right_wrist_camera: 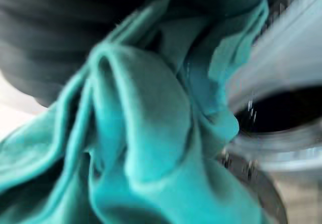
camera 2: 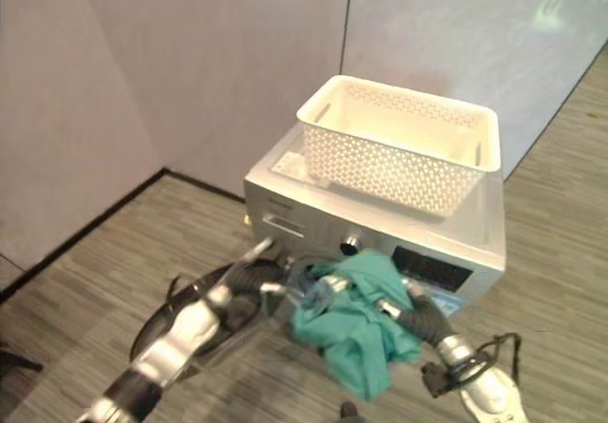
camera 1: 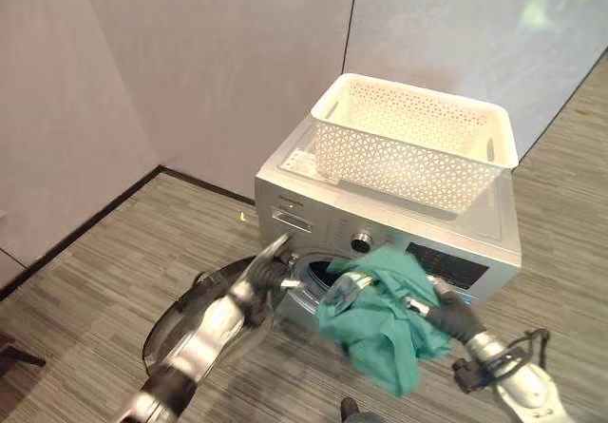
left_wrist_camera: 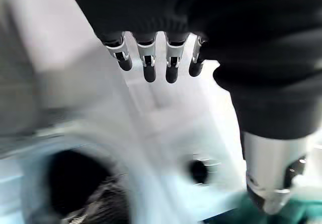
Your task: Grab the laundry basket,head to the washer,open it,put in the laundry and shut it.
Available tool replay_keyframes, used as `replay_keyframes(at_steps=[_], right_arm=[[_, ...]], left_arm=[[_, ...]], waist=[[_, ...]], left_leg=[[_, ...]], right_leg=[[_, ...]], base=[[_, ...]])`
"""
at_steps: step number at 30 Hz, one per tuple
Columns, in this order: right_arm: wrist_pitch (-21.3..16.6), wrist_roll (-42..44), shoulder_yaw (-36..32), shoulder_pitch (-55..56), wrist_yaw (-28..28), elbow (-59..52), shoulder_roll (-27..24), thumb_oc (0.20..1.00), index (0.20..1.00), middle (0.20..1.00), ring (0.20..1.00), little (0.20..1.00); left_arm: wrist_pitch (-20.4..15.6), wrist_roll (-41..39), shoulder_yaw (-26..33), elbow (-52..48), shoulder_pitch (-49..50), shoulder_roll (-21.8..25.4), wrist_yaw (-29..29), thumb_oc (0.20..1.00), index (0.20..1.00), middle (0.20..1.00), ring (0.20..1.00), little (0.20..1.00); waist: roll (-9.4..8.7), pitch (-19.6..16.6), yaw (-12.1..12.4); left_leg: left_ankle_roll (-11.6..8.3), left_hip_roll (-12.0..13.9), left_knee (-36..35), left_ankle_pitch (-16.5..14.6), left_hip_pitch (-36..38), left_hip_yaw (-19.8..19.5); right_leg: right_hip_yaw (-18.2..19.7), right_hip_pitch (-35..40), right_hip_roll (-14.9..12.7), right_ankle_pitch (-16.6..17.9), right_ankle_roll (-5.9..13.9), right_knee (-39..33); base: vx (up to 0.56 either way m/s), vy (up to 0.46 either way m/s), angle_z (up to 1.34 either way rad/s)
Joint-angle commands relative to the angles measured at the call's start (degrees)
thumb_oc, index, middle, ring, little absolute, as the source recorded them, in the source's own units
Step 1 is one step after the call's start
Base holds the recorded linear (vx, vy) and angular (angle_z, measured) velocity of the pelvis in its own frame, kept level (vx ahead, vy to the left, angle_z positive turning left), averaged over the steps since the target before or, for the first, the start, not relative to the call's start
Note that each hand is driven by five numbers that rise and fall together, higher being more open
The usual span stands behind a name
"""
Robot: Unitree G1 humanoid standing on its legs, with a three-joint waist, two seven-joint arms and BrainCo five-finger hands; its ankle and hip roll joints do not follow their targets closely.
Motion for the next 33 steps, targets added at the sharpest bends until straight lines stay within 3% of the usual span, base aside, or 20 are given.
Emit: replay_keyframes(at_steps=[1, 6, 15, 26, 29, 33], right_arm=[[-1.4, 3.0, -4.2, -6.5, -3.3, -4.0, 0.3, 0.2, 0.2, 0.2, 0.2, 0.2], [-1.6, 3.3, -0.1, -10.7, -6.2, -4.6, 0.3, 0.2, 0.2, 0.2, 0.2, 0.2], [-1.0, 4.3, 0.5, -13.6, -7.9, -4.8, -1.1, 0.2, 0.2, 0.2, 0.2, 0.2], [-1.3, 4.8, -2.6, -12.0, -10.3, -3.6, -0.7, 0.2, 0.2, 0.2, 0.2, 0.2], [-1.4, 4.5, -3.1, -12.5, -11.3, -2.6, -0.9, 0.2, 0.2, 0.2, 0.2, 0.2], [-1.2, 4.0, -3.0, -12.6, -12.0, -2.0, -0.8, 0.2, 0.2, 0.2, 0.2, 0.2]], left_arm=[[2.0, -7.4, 0.1, 6.5, -2.8, -3.0, -1.4, 1.0, 1.0, 1.0, 1.0, 1.0], [2.7, -12.6, -5.1, 9.0, -9.1, -9.0, 1.1, 1.0, 1.0, 1.0, 1.0, 1.0], [3.5, -15.8, -11.6, 8.6, -13.3, -11.4, -1.7, 1.0, 1.0, 1.0, 1.0, 1.0], [3.3, -18.5, -13.6, 8.4, -18.2, -15.0, -0.2, 1.0, 1.0, 1.0, 1.0, 1.0], [3.3, -18.6, -15.2, 11.6, -21.9, -20.0, 0.9, 1.0, 1.0, 1.0, 1.0, 1.0], [3.3, -19.5, -15.4, 14.0, -22.9, -22.7, 2.3, 1.0, 1.0, 1.0, 1.0, 1.0]], waist=[[0.44, 2.2, 1.1], [0.9, 3.7, 1.5], [1.71, 4.4, 1.6], [2.04, 4.2, 0.8], [2.11, 4.1, 0.0], [2.24, 3.7, -0.5]], left_leg=[[1.82, 2.6, 3.0, -9.4, 7.1, 0.5], [1.86, 2.6, 2.9, -9.3, 7.8, -0.9], [1.53, 3.1, 2.8, -8.7, 7.3, -2.6], [0.97, 3.8, 2.9, -7.7, 4.7, -4.3], [0.7, 3.8, 2.6, -7.1, 3.4, -4.9], [0.59, 3.7, 2.2, -6.8, 2.8, -5.0]], right_leg=[[1.3, -6.3, -2.7, -0.2, 3.83, 5.7], [-0.2, -4.4, -3.5, -1.0, 3.47, 6.3], [-2.2, -2.8, -3.7, -1.9, 2.83, 6.2], [-3.4, -3.0, -3.6, -2.5, 2.16, 6.2], [-3.9, -3.3, -3.7, -2.6, 2.05, 6.1], [-4.2, -3.7, -3.8, -2.5, 1.95, 5.9]], base=[[0.0, 0.015, -0.05], [0.0, -0.005, 0.06], [0.01, -0.016, 0.14], [0.0, -0.014, 0.1], [-0.01, -0.011, 0.21], [0.0, -0.013, 0.13]])
